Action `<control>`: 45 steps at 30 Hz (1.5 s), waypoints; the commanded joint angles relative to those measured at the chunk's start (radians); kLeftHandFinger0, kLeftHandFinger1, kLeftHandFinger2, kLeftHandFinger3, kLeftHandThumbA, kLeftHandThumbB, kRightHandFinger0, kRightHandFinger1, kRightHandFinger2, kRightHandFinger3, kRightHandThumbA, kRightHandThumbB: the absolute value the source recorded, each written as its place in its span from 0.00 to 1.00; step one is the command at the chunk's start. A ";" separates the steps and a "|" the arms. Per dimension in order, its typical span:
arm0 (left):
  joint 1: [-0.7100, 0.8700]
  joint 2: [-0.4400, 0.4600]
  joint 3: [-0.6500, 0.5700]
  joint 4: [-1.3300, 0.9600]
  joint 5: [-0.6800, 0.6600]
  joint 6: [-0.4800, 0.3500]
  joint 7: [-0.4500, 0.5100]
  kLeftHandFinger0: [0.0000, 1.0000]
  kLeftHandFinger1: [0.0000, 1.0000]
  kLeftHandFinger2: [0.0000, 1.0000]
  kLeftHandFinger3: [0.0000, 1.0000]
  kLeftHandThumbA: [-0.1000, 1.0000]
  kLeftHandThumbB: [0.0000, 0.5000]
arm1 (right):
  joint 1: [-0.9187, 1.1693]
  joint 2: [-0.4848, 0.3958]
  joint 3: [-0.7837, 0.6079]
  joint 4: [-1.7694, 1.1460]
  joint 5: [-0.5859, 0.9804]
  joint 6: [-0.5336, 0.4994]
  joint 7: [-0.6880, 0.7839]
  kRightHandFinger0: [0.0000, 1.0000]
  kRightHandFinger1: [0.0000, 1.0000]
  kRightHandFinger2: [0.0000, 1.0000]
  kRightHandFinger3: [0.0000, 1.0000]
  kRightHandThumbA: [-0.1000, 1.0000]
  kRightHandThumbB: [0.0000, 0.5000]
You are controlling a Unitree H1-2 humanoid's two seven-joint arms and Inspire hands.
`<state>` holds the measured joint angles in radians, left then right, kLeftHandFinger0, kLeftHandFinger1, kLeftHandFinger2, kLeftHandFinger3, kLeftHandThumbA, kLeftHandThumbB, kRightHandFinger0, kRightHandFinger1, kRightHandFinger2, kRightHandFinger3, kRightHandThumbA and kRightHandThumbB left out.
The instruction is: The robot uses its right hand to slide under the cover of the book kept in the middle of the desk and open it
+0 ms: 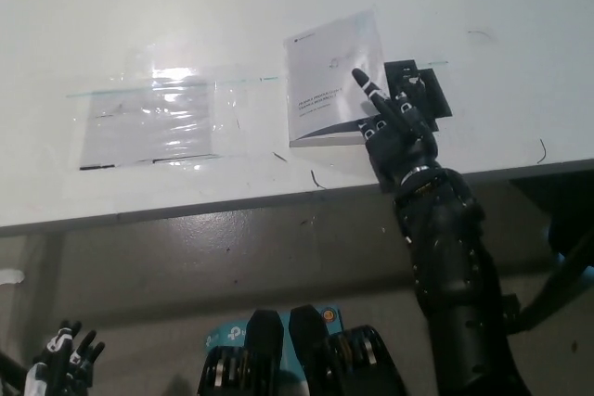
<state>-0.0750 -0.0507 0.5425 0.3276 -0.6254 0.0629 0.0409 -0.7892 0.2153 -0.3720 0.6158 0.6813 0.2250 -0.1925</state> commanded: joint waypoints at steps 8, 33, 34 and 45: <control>0.006 0.009 -0.015 -0.011 0.008 -0.004 0.008 0.78 0.70 0.74 0.81 0.91 0.35 | -0.127 0.028 0.115 0.009 -0.106 -0.029 0.031 1.00 1.00 1.00 1.00 1.00 0.36; -0.061 0.030 -0.037 -0.001 0.010 0.010 0.018 0.75 0.66 0.71 0.78 0.86 0.34 | -0.210 -0.103 0.459 0.427 -0.479 -0.224 0.107 1.00 1.00 1.00 1.00 1.00 0.39; -0.060 0.032 -0.039 0.001 0.012 0.011 0.020 0.76 0.67 0.72 0.79 0.86 0.35 | -0.209 -0.106 0.470 0.455 -0.498 -0.238 0.102 1.00 1.00 1.00 1.00 1.00 0.38; -0.066 0.037 -0.046 -0.015 0.018 0.030 0.035 0.75 0.71 0.75 0.81 0.87 0.31 | -0.201 -0.108 0.507 0.566 -0.563 -0.288 0.141 1.00 1.00 1.00 1.00 1.00 0.52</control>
<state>-0.1270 -0.0301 0.5040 0.3318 -0.6177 0.0862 0.0626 -0.9902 0.1022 0.1224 1.1354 0.1774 -0.0633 -0.0754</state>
